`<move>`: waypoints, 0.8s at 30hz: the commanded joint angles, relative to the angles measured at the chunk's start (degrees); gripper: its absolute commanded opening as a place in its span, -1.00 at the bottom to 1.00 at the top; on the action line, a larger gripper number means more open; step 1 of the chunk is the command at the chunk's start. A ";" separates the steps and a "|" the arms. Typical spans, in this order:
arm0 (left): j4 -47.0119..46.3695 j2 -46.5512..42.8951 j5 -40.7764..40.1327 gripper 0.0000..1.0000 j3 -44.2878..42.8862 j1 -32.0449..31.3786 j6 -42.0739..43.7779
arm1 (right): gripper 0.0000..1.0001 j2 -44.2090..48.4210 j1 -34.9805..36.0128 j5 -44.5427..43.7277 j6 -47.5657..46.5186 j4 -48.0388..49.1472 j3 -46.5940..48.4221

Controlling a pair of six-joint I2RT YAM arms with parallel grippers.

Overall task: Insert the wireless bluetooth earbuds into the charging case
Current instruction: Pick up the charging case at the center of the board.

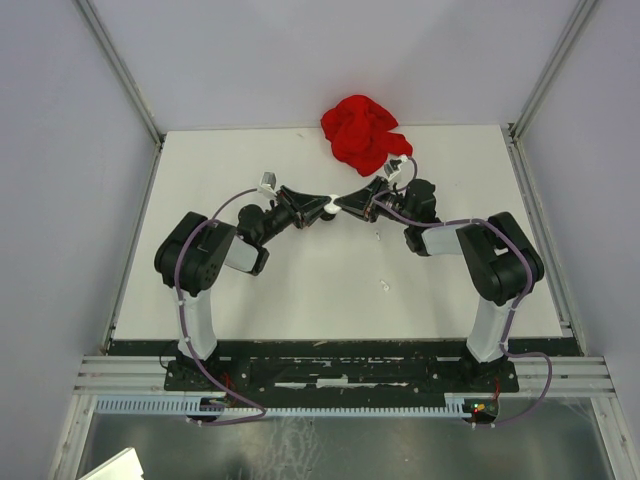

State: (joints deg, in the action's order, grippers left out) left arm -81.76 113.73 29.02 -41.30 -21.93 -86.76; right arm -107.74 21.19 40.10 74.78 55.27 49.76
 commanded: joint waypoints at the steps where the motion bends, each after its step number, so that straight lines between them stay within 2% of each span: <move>1: -2.82 -2.11 -0.98 -0.25 -0.23 0.22 2.24 | -0.84 0.08 -0.28 1.83 0.21 4.32 -0.32; 10: -3.23 -2.02 -1.18 -0.25 -0.06 0.37 1.86 | -0.84 0.03 -0.40 1.94 0.19 4.54 -0.63; 20: -4.46 -1.43 -1.42 -0.47 0.30 0.32 1.16 | -0.84 -0.27 -0.36 2.08 0.55 5.05 -0.46; 24: -4.45 -1.50 -1.59 -0.31 0.51 0.62 1.08 | -0.84 -0.19 -0.38 2.27 0.74 5.47 -0.63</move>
State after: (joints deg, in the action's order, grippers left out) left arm -82.24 113.73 28.62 -41.17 -21.87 -86.78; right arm -107.77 20.99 40.53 75.22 56.16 49.28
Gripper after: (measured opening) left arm 0.329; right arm 0.245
